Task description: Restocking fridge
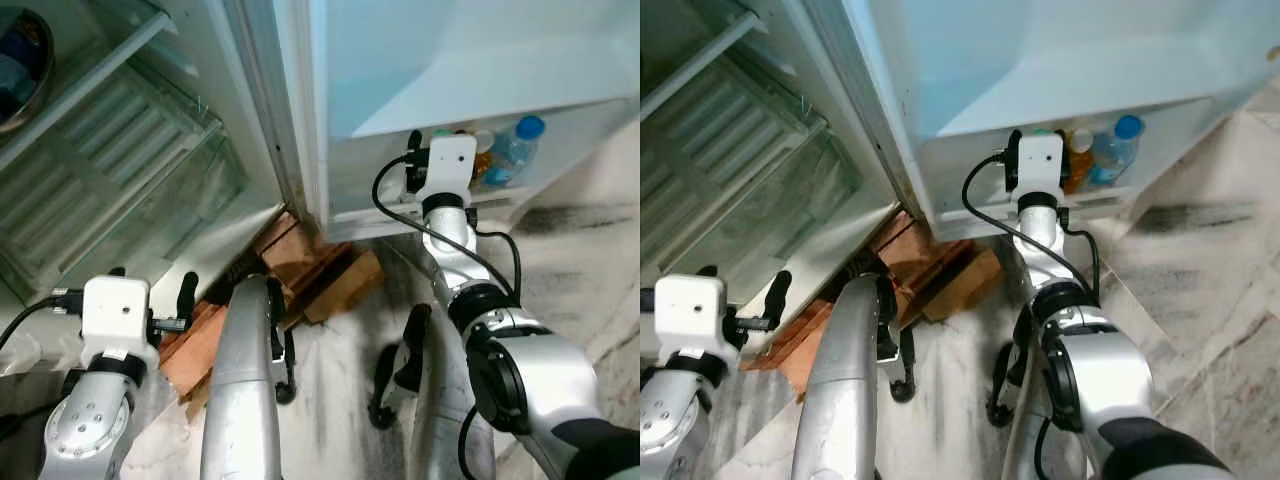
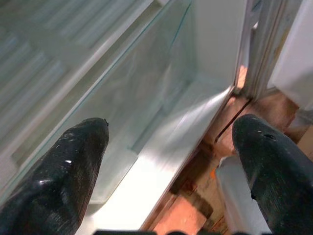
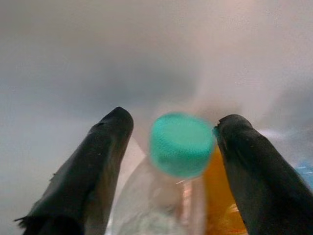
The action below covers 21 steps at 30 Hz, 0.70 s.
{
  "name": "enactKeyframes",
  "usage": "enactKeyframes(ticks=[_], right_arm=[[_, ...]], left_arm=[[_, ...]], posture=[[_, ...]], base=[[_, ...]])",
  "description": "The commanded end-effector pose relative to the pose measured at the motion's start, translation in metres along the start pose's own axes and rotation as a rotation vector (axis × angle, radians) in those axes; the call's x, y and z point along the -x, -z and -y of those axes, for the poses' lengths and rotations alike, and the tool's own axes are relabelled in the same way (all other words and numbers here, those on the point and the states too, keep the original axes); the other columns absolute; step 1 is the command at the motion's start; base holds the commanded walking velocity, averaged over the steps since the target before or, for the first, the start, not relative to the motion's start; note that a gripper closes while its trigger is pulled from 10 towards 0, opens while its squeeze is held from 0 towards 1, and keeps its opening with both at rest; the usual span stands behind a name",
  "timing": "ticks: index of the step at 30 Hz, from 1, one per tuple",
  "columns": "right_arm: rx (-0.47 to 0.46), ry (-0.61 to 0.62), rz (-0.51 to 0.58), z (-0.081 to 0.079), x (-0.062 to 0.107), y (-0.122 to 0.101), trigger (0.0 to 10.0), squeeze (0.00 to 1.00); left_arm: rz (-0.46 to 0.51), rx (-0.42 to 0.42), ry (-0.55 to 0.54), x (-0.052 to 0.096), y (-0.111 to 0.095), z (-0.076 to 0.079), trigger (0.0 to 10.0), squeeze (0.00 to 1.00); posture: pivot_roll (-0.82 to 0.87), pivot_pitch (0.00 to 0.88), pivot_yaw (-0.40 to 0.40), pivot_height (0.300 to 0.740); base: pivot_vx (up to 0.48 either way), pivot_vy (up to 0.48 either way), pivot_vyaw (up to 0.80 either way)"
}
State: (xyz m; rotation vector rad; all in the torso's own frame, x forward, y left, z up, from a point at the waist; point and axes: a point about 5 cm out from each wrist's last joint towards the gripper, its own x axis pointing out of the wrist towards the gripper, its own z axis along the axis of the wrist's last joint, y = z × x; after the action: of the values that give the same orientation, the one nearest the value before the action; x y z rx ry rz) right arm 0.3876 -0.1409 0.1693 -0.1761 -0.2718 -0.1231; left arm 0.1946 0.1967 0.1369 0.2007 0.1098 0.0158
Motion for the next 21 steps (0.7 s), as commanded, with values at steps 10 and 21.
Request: enactKeyframes(ticks=[10, 21], right_arm=[[-0.044, -0.051, 0.108, -0.012, -0.01, -0.029, 10.0, 1.0], [-0.186, -0.141, 0.007, -0.032, 0.019, -0.009, 10.0, 1.0]], left_arm=[[0.013, -0.006, 0.008, -0.018, 0.008, 0.004, 10.0, 0.0], [0.011, 0.043, 0.064, -0.032, 0.016, 0.021, 10.0, 0.0]], posture=[[0.25, 0.225, 0.065, 0.571], [0.19, 0.138, 0.045, 0.571]], base=[[0.0, 0.0, 0.0], [0.0, 0.0, 0.0]])
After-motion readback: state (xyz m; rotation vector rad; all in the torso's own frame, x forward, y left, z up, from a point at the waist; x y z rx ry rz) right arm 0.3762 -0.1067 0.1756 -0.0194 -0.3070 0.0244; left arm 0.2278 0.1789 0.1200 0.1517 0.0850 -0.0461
